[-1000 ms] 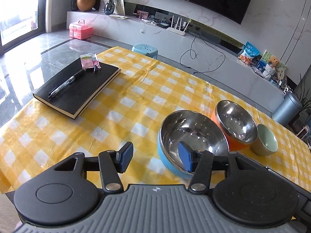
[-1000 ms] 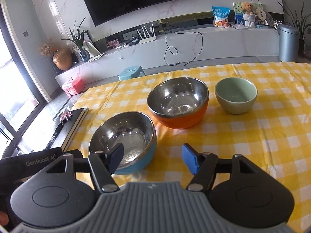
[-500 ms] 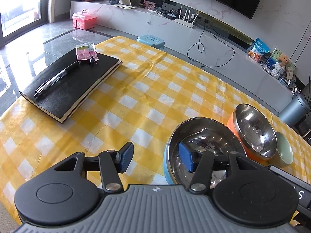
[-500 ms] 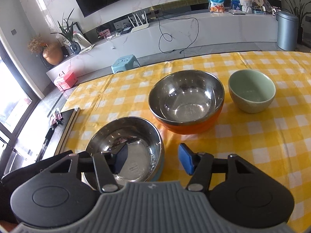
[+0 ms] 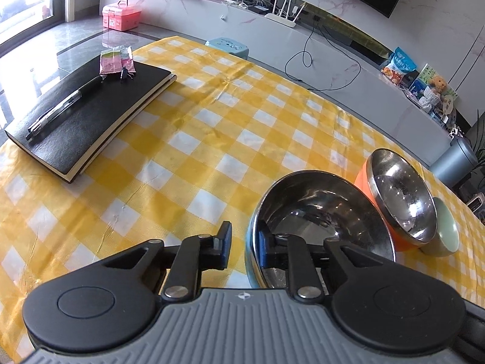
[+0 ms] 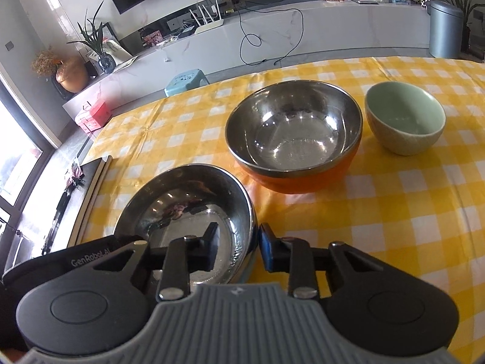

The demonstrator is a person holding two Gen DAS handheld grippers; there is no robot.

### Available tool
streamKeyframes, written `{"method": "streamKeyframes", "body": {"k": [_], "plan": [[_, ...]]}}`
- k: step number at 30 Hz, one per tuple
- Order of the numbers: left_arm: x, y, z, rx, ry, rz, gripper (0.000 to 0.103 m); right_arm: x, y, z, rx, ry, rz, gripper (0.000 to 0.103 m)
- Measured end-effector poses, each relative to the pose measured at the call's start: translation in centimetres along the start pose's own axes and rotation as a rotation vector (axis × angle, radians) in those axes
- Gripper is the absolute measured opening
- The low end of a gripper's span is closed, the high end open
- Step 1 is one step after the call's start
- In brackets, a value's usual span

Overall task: Organize plates and bowls
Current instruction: 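Move the left gripper to the blue steel bowl rim and grasp it, then lift the blue bowl with the left gripper, set it beside the plates, release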

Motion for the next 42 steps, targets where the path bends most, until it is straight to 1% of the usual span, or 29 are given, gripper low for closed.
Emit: {"method": "streamKeyframes", "body": {"k": [2, 3, 4, 8, 13, 21, 26, 32, 37, 42], "plan": [[-0.4, -0.1, 0.0, 0.004, -0.012, -0.003, 0.008, -0.2, -0.1, 0.0, 0.001, -0.005, -0.006, 0.018], [-0.6, -0.1, 0.0, 0.002, -0.021, 0.008, 0.008, -0.3, -0.1, 0.0, 0.001, -0.005, -0.010, 0.013], [-0.7, -0.1, -0.1, 0.000, -0.029, 0.018, 0.008, -0.4, -0.2, 0.0, 0.000, -0.004, -0.007, 0.011], [-0.9, 0.2, -0.2, -0.004, -0.034, 0.020, 0.007, -0.5, 0.3, -0.1, -0.003, -0.003, -0.005, 0.011], [-1.1, 1.9, -0.3, -0.027, -0.025, 0.004, 0.007, -0.5, 1.8, 0.1, -0.027, -0.008, 0.015, 0.010], [-2.5, 5.1, -1.6, -0.040, -0.019, -0.024, 0.007, -1.7, 5.4, -0.4, -0.059, -0.043, 0.042, 0.010], [-4.0, 6.9, -2.7, -0.047, -0.029, -0.045, 0.008, -3.0, 8.0, -0.7, -0.079, -0.051, 0.046, 0.010], [-6.4, 8.6, -4.5, -0.038, -0.054, -0.084, 0.008, -5.6, 11.2, -1.2, -0.105, -0.070, 0.041, 0.010], [-8.8, 9.4, -6.6, -0.021, -0.099, -0.116, 0.009, -8.3, 13.5, -2.1, -0.124, -0.102, 0.025, 0.010], [-11.0, 9.5, -9.1, 0.027, -0.123, -0.164, 0.010, -11.7, 15.3, -3.3, -0.132, -0.148, -0.004, 0.009]]}}
Point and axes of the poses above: each gripper's, at about its wrist camera, not at the fingertips, and y roughly against the way its jaws point, x to its left, z to its top, the point moved 8 cm from there along -y, roughly the way its jaws point, and after that the axes turned 1 degree about -z, right-handed, at the moved point
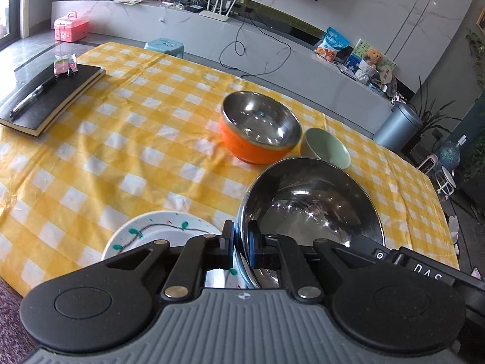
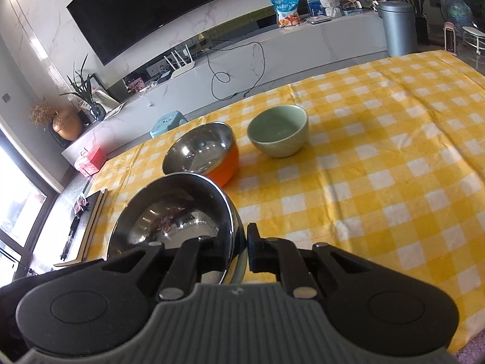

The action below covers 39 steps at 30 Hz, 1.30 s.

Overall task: Organize plates and bowls
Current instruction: 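Lift the blue bowl with the left gripper, set it beside the plates, release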

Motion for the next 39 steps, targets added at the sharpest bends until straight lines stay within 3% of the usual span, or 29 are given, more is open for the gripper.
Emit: {"method": "streamKeyframes", "body": {"k": [7, 13, 31, 34, 38, 39], "plan": [[-2.3, -1.5, -3.4, 0.114, 0.017, -0.072, 0.011, -5.1, 1.4, -0.6, 0.012, -0.060, -0.051, 0.009], [-2.6, -2.4, -5.3, 0.179, 0.016, -0.025, 0.011, -7.4, 0.6, -2.4, 0.077, -0.093, -0.078, 0.008], [-1.3, -3.5, -5.9, 0.189, 0.034, -0.021, 0.011, -7.3, -1.2, -3.8, 0.119, -0.084, -0.092, 0.007], [-1.5, -3.5, -5.7, 0.185, 0.020, -0.026, 0.011, -7.2, -1.2, -3.8, 0.111, -0.067, -0.102, 0.011], [-1.5, -3.1, -5.3, 0.164, 0.002, -0.024, 0.030, -7.0, -1.0, -3.5, 0.081, -0.022, -0.136, 0.015], [-1.5, -3.0, -5.1, 0.158, -0.005, -0.023, 0.032, -7.0, -0.9, -3.3, 0.072, -0.017, -0.138, 0.023]]}}
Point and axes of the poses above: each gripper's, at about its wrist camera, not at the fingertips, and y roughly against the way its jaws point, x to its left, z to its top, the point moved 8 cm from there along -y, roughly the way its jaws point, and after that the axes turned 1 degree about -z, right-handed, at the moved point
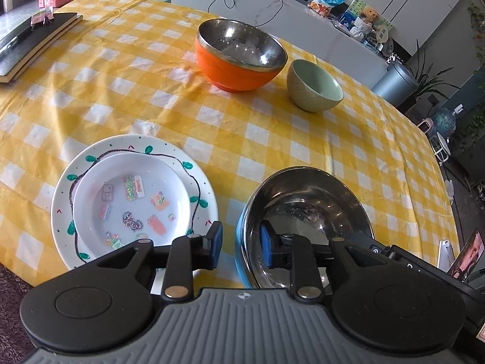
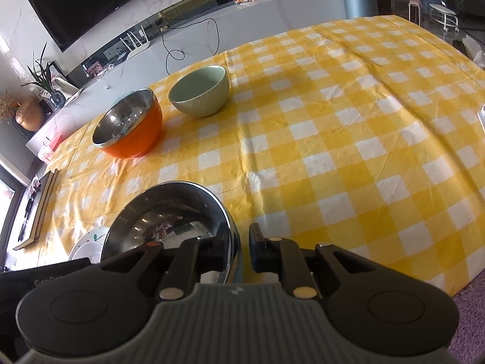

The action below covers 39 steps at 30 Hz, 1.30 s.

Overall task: Organize plates and bowls
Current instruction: 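Lift the blue bowl with the left gripper, set it beside the plates, release, then move the left gripper to the orange steel bowl rim and grasp it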

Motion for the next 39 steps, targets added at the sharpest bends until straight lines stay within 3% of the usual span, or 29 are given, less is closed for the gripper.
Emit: {"method": "streamKeyframes", "body": {"k": [1, 2, 13, 27, 39], "plan": [[0.0, 0.2, 0.1, -0.005, -0.006, 0.002, 0.033, 0.1, 0.2, 0.1, -0.010, 0.003, 0.001, 0.033], [0.0, 0.3, 0.2, -0.011, -0.012, 0.003, 0.035, 0.2, 0.3, 0.2, -0.023, 0.010, 0.001, 0.035], [0.0, 2.1, 1.4, -0.096, -0.053, 0.041, 0.038, 2.0, 2.0, 1.3, -0.139, 0.110, -0.011, 0.046], [0.3, 2.3, 3.0, -0.158, -0.075, 0.044, 0.038, 2.8, 1.4, 2.2, -0.168, 0.116, -0.001, 0.048], [1.1, 2.3, 8.3, -0.196, -0.107, 0.098, 0.038, 6.4, -0.5, 6.1, -0.177, 0.188, 0.025, 0.050]]}}
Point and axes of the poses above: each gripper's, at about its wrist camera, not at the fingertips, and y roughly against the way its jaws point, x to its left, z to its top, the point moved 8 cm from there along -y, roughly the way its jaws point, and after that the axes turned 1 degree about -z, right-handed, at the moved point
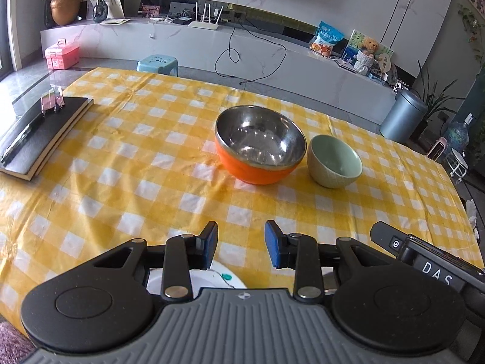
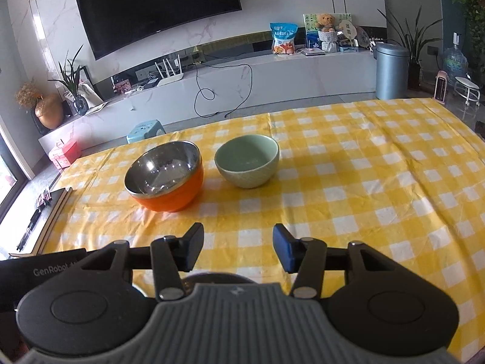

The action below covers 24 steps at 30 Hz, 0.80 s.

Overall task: Organize plates and bowls
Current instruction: 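Move the left gripper to the orange steel bowl rim and grasp it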

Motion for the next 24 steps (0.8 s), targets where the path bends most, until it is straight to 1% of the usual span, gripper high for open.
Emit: {"method": "streamKeyframes", "body": {"k": [5, 11, 20, 24], "plan": [[0.4, -1.0, 2.5, -0.021, -0.027, 0.023, 0.038, 1.5, -2.0, 1.7, 0.011, 0.026, 0.009, 0.049], [1.3, -2.9, 4.8, -0.020, -0.053, 0.060, 0.038, 3.4, -4.4, 3.3, 0.020, 0.043, 0.018, 0.049], [2.3, -6.2, 6.8, -0.008, -0.064, 0.083, 0.038, 5.6, -8.3, 4.5, 0.052, 0.059, 0.017, 0.049], [2.7, -7.8, 7.4, -0.003, -0.054, 0.088, 0.038, 6.2, -10.0, 4.5, 0.080, 0.049, 0.013, 0.045]]}}
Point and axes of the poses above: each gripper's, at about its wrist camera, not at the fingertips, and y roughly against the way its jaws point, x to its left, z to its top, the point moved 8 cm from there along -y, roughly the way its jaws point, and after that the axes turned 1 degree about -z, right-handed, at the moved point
